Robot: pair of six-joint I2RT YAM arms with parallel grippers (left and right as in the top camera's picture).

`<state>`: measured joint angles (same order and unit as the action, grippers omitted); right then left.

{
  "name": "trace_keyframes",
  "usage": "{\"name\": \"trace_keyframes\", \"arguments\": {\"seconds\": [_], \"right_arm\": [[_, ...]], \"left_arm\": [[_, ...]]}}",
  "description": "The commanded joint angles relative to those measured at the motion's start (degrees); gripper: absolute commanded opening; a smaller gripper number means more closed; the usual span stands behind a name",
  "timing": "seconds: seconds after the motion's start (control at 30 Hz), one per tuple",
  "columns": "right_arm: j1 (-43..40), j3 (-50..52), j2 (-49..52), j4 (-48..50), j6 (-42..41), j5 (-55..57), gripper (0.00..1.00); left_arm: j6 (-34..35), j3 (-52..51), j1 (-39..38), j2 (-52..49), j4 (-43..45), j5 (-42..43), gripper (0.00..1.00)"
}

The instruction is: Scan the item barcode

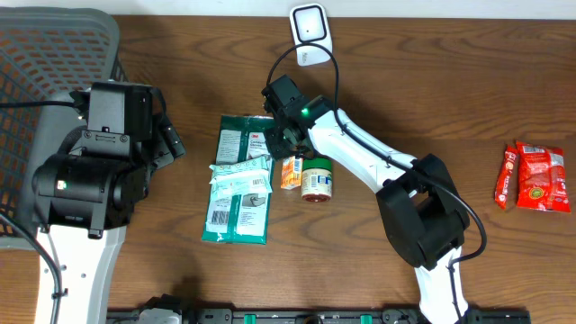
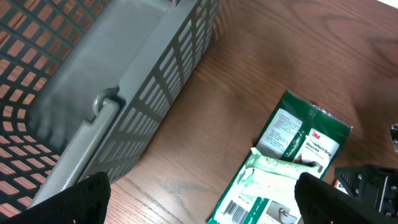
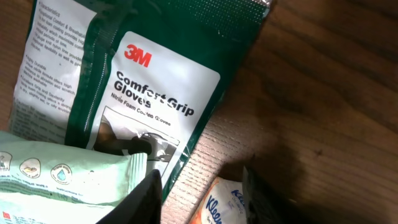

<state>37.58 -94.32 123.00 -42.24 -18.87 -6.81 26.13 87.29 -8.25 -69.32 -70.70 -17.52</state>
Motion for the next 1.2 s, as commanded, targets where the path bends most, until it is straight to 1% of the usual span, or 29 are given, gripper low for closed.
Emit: {"name": "trace_keyframes", "arguments": {"seconds": [0.0, 0.17, 0.4, 0.6, 0.87, 0.97, 1.17], "right_arm": [[0.2, -1.7, -0.8, -1.0, 0.5, 0.9, 0.41], [-0.1, -5.3, -1.9, -4.7, 0.7, 1.0, 0.46], [-0.1, -6.1, -2.9, -10.2, 0.6, 1.5, 0.45], [0.4, -6.0, -2.9, -12.7, 0.7, 10.3, 0.46], [0.9, -3.3, -2.9, -12.2, 0.1, 10.8, 0.45], [1.3, -2.5, -2.9, -12.0, -1.4, 10.6, 0.41], [3.3, -2.5, -2.9, -11.3, -1.5, 9.5, 0.36]], "left_arm": [[0.1, 0.3, 0.3, 0.1, -0.2, -1.0, 0.95], [0.1, 0.3, 0.3, 0.1, -0.2, -1.0, 0.95], [0.1, 0.3, 0.3, 0.1, -0.2, -1.0, 0.95], [0.1, 0.3, 0.3, 0.1, -0.2, -1.0, 0.95], [0.1, 0.3, 0.3, 0.1, -0.2, -1.0, 0.95], [0.1, 0.3, 0.3, 0.1, -0.2, -1.0, 0.95], [0.1, 0.3, 0.3, 0.1, -0.2, -1.0, 0.95]]}}
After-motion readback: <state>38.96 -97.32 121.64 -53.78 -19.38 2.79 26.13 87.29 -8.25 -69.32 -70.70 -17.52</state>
